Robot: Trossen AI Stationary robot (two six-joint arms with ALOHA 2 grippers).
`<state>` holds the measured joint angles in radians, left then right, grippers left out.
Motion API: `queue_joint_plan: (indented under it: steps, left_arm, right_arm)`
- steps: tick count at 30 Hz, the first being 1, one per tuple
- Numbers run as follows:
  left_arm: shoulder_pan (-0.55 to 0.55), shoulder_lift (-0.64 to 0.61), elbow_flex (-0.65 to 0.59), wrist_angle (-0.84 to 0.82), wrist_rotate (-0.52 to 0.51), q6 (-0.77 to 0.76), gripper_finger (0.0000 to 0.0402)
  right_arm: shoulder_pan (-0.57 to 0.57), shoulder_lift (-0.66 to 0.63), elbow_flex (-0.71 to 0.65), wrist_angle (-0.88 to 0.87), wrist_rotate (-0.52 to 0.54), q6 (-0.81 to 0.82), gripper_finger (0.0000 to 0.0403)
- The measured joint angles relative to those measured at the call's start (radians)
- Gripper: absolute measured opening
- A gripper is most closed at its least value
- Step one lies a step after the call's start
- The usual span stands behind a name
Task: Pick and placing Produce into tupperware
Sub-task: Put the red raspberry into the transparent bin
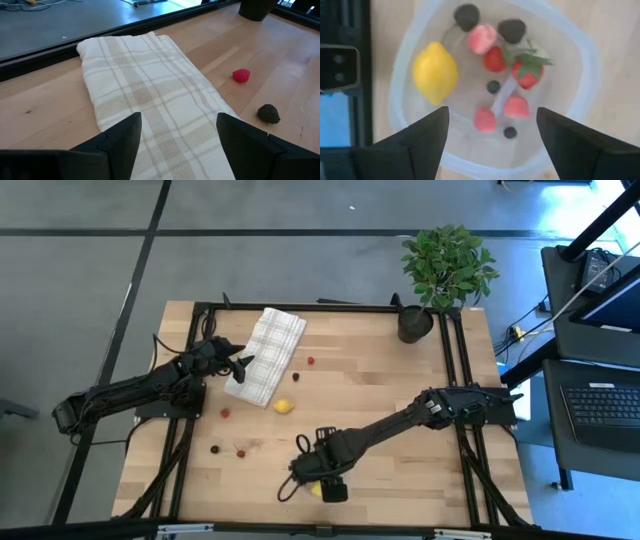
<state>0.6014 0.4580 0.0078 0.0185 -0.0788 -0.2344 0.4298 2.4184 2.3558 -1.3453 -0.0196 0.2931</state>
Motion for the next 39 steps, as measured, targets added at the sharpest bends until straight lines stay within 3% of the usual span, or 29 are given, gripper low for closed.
queue_joint_plan:
  steps: [6, 19, 30, 36, 39]
  left_arm:
    - [0.0, 0.0, 0.0, 0.0, 0.0, 0.0, 0.025]
    - [0.0, 0.0, 0.0, 0.0, 0.0, 0.0, 0.025]
    - [0.0, 0.0, 0.0, 0.0, 0.0, 0.001, 0.025]
    - [0.0, 0.0, 0.0, 0.0, 0.0, 0.0, 0.025]
    - [0.0, 0.0, 0.0, 0.0, 0.0, 0.0, 0.025]
  right_arm:
    - [-0.064, -0.026, -0.001, -0.064, 0.0, -0.086, 0.0302]
    - [-0.315, -0.349, 0.002, -0.033, 0.073, -0.23, 0.0302]
    - [-0.48, -0.509, 0.0, 0.029, 0.069, -0.364, 0.0302]
    - [-0.545, -0.525, -0.004, 0.059, -0.115, -0.467, 0.0302]
    - [-0.573, -0.525, -0.038, 0.108, -0.149, -0.512, 0.0302]
